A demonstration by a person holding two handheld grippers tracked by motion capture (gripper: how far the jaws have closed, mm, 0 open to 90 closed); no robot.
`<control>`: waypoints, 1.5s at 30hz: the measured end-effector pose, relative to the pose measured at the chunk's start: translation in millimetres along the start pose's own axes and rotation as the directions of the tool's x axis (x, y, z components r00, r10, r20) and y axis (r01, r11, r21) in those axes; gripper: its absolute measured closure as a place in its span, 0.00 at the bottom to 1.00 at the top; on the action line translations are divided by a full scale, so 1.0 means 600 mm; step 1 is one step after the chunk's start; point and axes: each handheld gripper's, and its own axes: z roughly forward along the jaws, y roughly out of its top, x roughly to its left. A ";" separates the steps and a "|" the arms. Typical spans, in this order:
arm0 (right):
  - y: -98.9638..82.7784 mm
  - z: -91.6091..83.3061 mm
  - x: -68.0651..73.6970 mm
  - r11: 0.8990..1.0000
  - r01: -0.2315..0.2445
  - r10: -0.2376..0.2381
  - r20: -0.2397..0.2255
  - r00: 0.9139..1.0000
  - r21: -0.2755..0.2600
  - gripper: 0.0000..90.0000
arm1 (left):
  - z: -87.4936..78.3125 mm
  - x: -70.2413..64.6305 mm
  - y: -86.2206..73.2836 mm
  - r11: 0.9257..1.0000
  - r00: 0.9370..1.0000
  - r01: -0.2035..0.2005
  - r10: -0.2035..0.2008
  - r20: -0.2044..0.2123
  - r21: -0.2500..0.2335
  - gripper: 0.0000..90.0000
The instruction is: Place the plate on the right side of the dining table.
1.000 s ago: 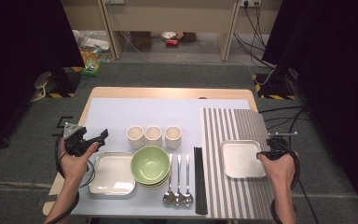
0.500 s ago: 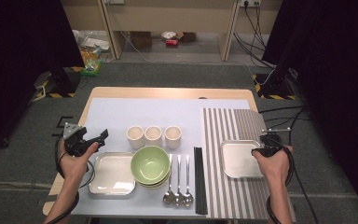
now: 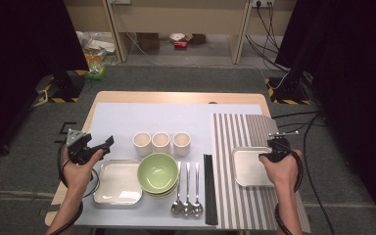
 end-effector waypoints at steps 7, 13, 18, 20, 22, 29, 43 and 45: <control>0.015 -0.002 0.027 1.000 0.021 -0.021 -0.019 1.000 -0.019 0.68 | 0.000 0.000 0.000 1.000 1.000 -0.001 0.001 -0.001 0.000 0.09; 0.020 -0.001 0.045 0.999 0.029 -0.030 -0.040 0.999 -0.021 0.68 | -0.001 -0.001 0.000 1.000 1.000 -0.003 0.003 0.001 0.001 0.10; 0.023 0.001 0.058 0.999 0.031 -0.032 -0.050 0.998 -0.011 0.69 | 0.000 -0.002 -0.001 1.000 1.000 -0.007 0.007 -0.001 0.004 0.10; 0.025 0.002 0.060 0.999 0.036 -0.037 -0.051 0.998 -0.012 0.69 | -0.001 -0.002 -0.001 1.000 1.000 -0.008 0.008 -0.003 0.003 0.10; 0.025 0.001 0.063 1.000 0.026 -0.026 -0.057 0.998 -0.006 0.70 | -0.001 -0.002 -0.001 1.000 1.000 -0.008 0.008 -0.002 0.003 0.10; 0.032 0.000 0.081 0.999 0.040 -0.040 -0.076 0.996 -0.003 0.71 | 0.000 -0.002 -0.002 1.000 1.000 -0.012 0.012 -0.004 0.009 0.10; 0.039 0.001 0.111 0.998 0.058 -0.058 -0.104 0.993 -0.004 0.72 | -0.001 -0.002 -0.002 1.000 1.000 -0.013 0.013 -0.005 0.010 0.10; 0.040 0.002 0.113 0.998 0.058 -0.059 -0.109 0.992 -0.006 0.72 | -0.001 -0.002 -0.002 1.000 1.000 -0.013 0.013 -0.006 0.009 0.10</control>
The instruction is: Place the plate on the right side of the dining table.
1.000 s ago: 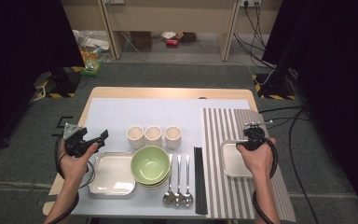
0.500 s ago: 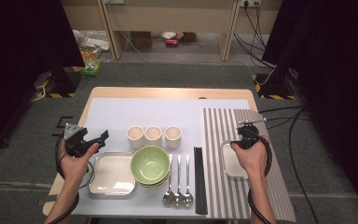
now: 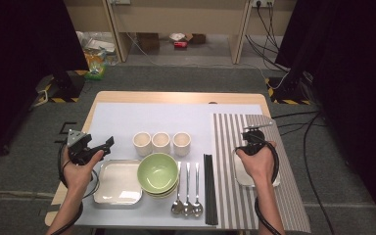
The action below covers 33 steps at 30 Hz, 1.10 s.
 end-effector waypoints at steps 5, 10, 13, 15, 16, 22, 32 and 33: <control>0.001 0.001 0.006 1.000 0.000 0.000 -0.005 1.000 0.002 0.72 | 0.000 -0.001 0.000 1.000 1.000 0.000 0.000 0.001 -0.002 0.10; 0.004 0.001 0.018 1.000 0.004 -0.004 -0.014 1.000 0.006 0.71 | -0.001 -0.001 0.001 1.000 1.000 -0.002 0.002 0.004 -0.002 0.10; 0.006 0.000 0.026 1.000 0.015 -0.015 -0.019 1.000 0.002 0.71 | -0.001 -0.001 0.001 1.000 1.000 0.000 0.000 0.003 -0.002 0.10; 0.008 -0.001 0.032 1.000 0.019 -0.019 -0.022 1.000 0.003 0.71 | -0.001 -0.001 0.001 1.000 1.000 -0.002 0.002 0.004 -0.001 0.10; 0.009 -0.001 0.035 1.000 0.023 -0.023 -0.026 0.999 0.001 0.71 | -0.001 -0.001 0.001 1.000 1.000 -0.001 0.001 0.004 -0.001 0.10; 0.012 -0.002 0.047 0.999 0.035 -0.035 -0.040 0.999 -0.004 0.70 | -0.001 -0.002 0.001 1.000 1.000 -0.004 0.004 0.005 0.000 0.10; 0.009 -0.002 0.061 0.999 0.047 -0.047 -0.062 0.997 -0.002 0.69 | -0.001 -0.002 0.001 1.000 1.000 -0.003 0.003 0.006 -0.002 0.10; 0.009 -0.002 0.061 0.999 0.047 -0.047 -0.062 0.997 -0.002 0.69 | -0.001 -0.002 0.001 1.000 1.000 -0.003 0.003 0.006 -0.001 0.10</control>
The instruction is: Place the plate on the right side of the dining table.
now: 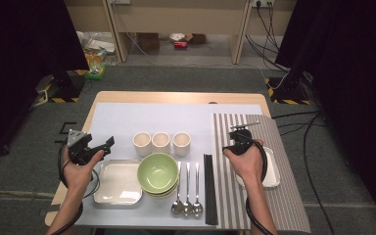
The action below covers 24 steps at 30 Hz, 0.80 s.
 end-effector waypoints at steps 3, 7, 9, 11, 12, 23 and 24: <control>-0.001 0.000 0.009 1.000 0.009 -0.009 -0.005 1.000 0.002 0.69 | 0.000 -0.001 0.000 1.000 1.000 -0.002 0.002 -0.002 0.003 0.10; -0.001 -0.001 0.019 1.000 0.021 -0.021 -0.017 1.000 0.004 0.69 | 0.000 -0.001 0.000 1.000 1.000 -0.002 0.002 -0.002 0.002 0.10; -0.002 -0.002 0.024 1.000 0.026 -0.026 -0.020 0.999 0.003 0.69 | 0.000 -0.001 0.000 1.000 1.000 -0.003 0.003 -0.002 0.003 0.10; -0.001 -0.003 0.029 0.999 0.036 -0.035 -0.022 0.999 0.002 0.69 | 0.000 -0.001 0.000 1.000 1.000 -0.002 0.002 -0.002 0.003 0.10; -0.001 -0.004 0.032 0.999 0.038 -0.038 -0.025 0.999 0.002 0.69 | 0.000 -0.001 0.000 1.000 1.000 -0.002 0.002 -0.002 0.003 0.10; -0.001 -0.012 0.055 0.998 0.069 -0.069 -0.055 0.996 -0.008 0.69 | 0.000 -0.002 -0.001 1.000 1.000 -0.004 0.004 -0.001 0.005 0.10; -0.001 -0.012 0.055 0.998 0.069 -0.069 -0.055 0.996 -0.008 0.69 | 0.000 -0.002 -0.001 1.000 1.000 -0.004 0.004 -0.001 0.005 0.10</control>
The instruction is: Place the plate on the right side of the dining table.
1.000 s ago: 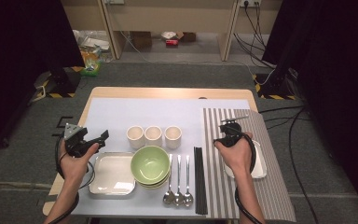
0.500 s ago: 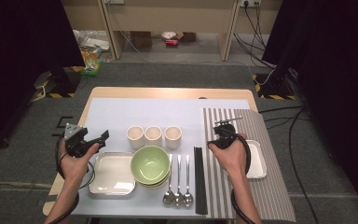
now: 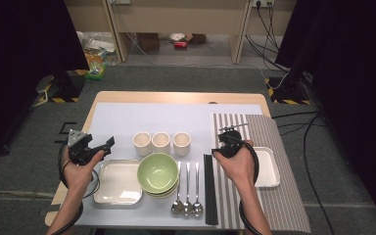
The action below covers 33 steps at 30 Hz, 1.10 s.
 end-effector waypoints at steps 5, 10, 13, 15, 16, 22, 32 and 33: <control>0.001 -0.006 0.010 1.000 0.013 -0.013 -0.007 1.000 -0.003 0.68 | 0.001 -0.001 0.000 1.000 1.000 -0.001 0.001 0.001 0.000 0.10; 0.003 -0.012 0.021 1.000 0.026 -0.026 -0.018 1.000 -0.005 0.68 | 0.001 -0.002 -0.001 1.000 1.000 -0.001 0.001 0.002 -0.001 0.10; 0.004 -0.013 0.026 0.999 0.032 -0.032 -0.023 0.999 -0.007 0.68 | 0.001 -0.002 -0.001 1.000 1.000 -0.001 0.001 0.001 -0.001 0.10; 0.004 -0.014 0.029 0.999 0.035 -0.036 -0.030 0.999 -0.010 0.68 | 0.001 -0.001 -0.001 1.000 1.000 -0.001 0.001 0.001 0.000 0.10; 0.003 -0.014 0.031 0.999 0.032 -0.032 -0.036 0.999 -0.009 0.67 | 0.001 -0.001 -0.001 1.000 1.000 -0.001 0.001 0.001 0.000 0.10; 0.003 -0.018 0.038 0.999 0.042 -0.042 -0.046 0.998 -0.013 0.67 | 0.001 -0.003 -0.003 1.000 1.000 -0.006 0.006 0.003 0.004 0.10; 0.002 -0.023 0.056 0.997 0.074 -0.076 -0.075 0.994 -0.029 0.67 | 0.000 -0.003 -0.003 1.000 1.000 -0.007 0.007 0.004 0.004 0.10; 0.002 -0.024 0.058 0.997 0.073 -0.075 -0.078 0.994 -0.028 0.67 | -0.001 -0.003 -0.003 1.000 1.000 -0.006 0.006 0.006 0.003 0.10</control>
